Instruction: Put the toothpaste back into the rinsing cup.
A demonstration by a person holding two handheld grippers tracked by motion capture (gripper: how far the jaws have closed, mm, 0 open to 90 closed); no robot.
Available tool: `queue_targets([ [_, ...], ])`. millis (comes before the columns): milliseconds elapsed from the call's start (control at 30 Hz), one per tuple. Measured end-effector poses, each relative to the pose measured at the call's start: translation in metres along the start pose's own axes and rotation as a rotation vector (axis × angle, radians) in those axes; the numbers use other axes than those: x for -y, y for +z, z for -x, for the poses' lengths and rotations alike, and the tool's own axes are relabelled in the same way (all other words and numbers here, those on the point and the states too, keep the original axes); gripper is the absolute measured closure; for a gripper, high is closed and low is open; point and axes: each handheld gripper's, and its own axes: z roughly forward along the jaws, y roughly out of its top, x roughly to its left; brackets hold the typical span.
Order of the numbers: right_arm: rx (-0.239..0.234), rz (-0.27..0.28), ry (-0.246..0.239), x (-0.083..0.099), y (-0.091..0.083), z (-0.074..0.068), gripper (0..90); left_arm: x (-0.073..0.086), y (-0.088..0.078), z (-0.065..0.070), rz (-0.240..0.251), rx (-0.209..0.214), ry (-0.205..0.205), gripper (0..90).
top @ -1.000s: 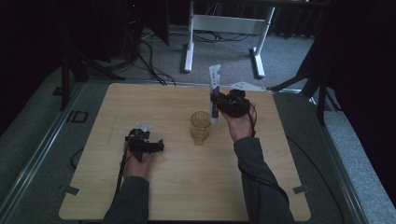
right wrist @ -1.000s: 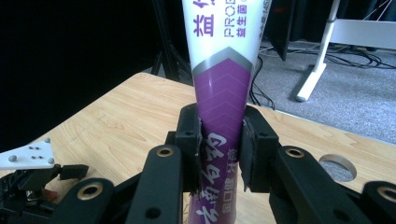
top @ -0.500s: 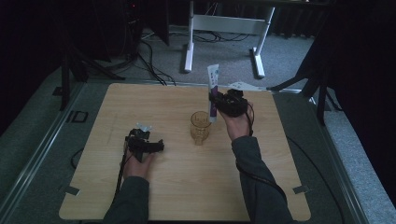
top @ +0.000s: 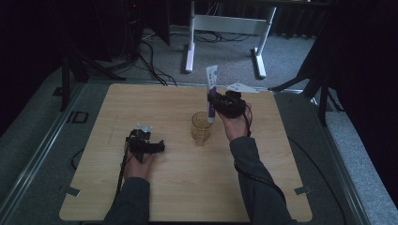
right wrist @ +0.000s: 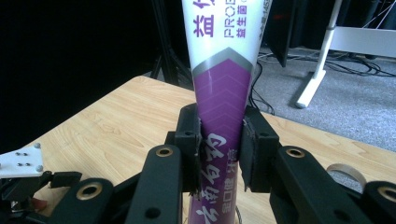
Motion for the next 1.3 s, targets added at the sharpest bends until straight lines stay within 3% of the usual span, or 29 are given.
queue_targets([
  [767, -0.001, 0.0, 0.004, 0.007, 0.013, -0.001, 71.3, 0.0, 0.0, 0.0, -0.001, 0.0, 0.0, 2.7],
  [1300, 0.006, -0.021, -0.012, 0.024, 0.027, -0.006, 69.1, 0.0, 0.0, 0.0, 0.0, 0.0, 0.0, 2.7],
])
